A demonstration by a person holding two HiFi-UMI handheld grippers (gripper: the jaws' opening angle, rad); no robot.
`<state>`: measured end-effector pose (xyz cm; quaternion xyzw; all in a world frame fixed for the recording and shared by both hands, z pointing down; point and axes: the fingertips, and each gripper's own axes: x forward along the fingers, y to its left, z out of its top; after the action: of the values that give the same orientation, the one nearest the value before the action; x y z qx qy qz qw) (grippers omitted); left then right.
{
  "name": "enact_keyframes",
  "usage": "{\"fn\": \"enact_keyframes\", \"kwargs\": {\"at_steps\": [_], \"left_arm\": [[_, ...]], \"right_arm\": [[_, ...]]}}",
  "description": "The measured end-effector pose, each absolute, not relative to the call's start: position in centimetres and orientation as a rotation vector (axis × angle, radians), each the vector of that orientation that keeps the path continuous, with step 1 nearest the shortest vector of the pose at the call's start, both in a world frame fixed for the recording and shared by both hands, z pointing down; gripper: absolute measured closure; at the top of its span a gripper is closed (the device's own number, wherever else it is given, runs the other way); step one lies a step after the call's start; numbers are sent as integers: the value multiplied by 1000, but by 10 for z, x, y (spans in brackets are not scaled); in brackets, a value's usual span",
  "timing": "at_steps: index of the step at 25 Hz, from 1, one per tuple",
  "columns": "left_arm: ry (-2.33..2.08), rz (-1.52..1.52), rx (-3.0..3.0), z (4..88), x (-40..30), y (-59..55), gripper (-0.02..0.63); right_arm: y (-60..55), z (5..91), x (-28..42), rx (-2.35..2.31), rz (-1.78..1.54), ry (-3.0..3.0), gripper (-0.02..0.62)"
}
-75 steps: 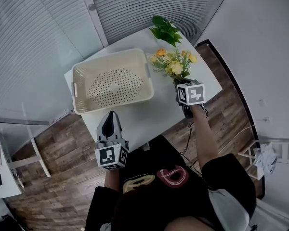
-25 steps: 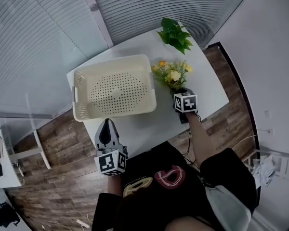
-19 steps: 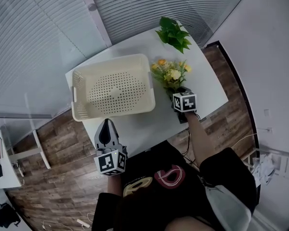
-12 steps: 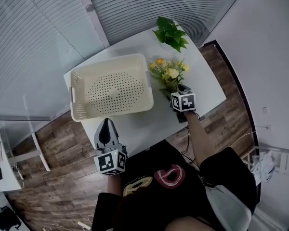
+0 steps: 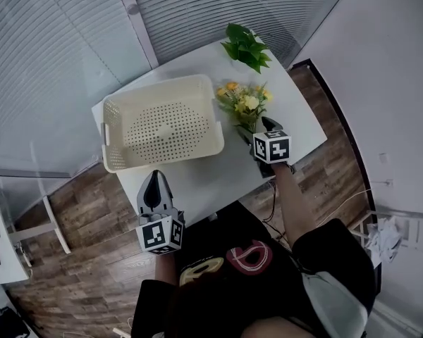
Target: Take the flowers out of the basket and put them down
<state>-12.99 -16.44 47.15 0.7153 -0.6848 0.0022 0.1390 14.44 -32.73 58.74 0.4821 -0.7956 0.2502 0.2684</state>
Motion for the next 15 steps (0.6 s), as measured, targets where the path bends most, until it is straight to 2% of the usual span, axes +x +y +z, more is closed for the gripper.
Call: {"fn": "enact_keyframes", "kwargs": {"at_steps": [15], "left_arm": [[-1902,-33,2160,464,-126,-153,589]], "right_arm": [[-292,501,145,1460,544,-2317,233]]}}
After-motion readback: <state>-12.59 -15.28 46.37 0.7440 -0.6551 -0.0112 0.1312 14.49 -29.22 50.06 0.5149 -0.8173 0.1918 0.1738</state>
